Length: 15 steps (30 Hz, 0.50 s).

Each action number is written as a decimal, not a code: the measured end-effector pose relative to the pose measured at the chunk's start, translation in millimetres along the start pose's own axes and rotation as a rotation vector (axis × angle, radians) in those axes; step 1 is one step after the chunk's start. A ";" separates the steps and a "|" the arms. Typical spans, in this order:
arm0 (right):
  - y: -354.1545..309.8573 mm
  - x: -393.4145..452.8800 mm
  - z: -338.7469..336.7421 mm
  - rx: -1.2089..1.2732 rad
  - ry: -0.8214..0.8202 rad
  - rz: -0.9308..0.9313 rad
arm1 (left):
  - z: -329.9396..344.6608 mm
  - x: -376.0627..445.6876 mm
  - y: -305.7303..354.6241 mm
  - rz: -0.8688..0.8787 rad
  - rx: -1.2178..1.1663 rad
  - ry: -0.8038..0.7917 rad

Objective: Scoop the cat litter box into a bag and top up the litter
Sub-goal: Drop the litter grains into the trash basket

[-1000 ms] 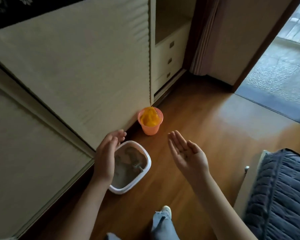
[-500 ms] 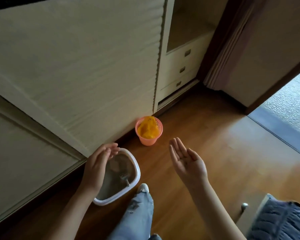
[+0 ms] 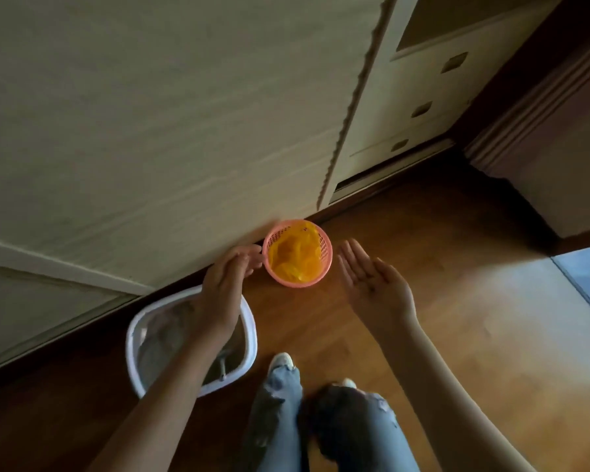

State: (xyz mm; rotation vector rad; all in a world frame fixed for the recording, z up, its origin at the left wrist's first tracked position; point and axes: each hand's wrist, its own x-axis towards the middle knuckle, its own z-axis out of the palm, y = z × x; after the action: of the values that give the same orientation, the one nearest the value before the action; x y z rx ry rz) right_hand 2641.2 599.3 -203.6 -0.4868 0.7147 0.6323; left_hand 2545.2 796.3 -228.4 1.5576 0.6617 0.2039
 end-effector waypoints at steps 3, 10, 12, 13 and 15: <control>-15.0 71.5 -13.8 -0.073 0.029 0.045 | 31.4 42.1 -35.6 -0.010 0.014 0.038; -26.4 260.3 -73.3 -0.235 0.163 0.186 | 95.9 141.4 -188.5 -0.166 0.073 0.130; -24.2 313.5 -95.7 -0.363 0.185 0.234 | 114.9 168.5 -231.2 -0.193 0.126 0.133; -21.4 338.6 -106.8 -0.464 0.183 0.253 | 125.3 181.4 -250.4 -0.218 0.144 0.129; -9.3 384.8 -124.9 -0.711 0.182 0.261 | 143.5 205.0 -283.8 -0.255 0.207 0.103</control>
State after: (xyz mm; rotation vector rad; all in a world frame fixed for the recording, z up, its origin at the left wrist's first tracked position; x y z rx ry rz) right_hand 2817.5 655.9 -563.4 -1.1283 0.7195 1.1042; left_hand 2704.4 770.0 -570.6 1.6489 0.9795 0.0243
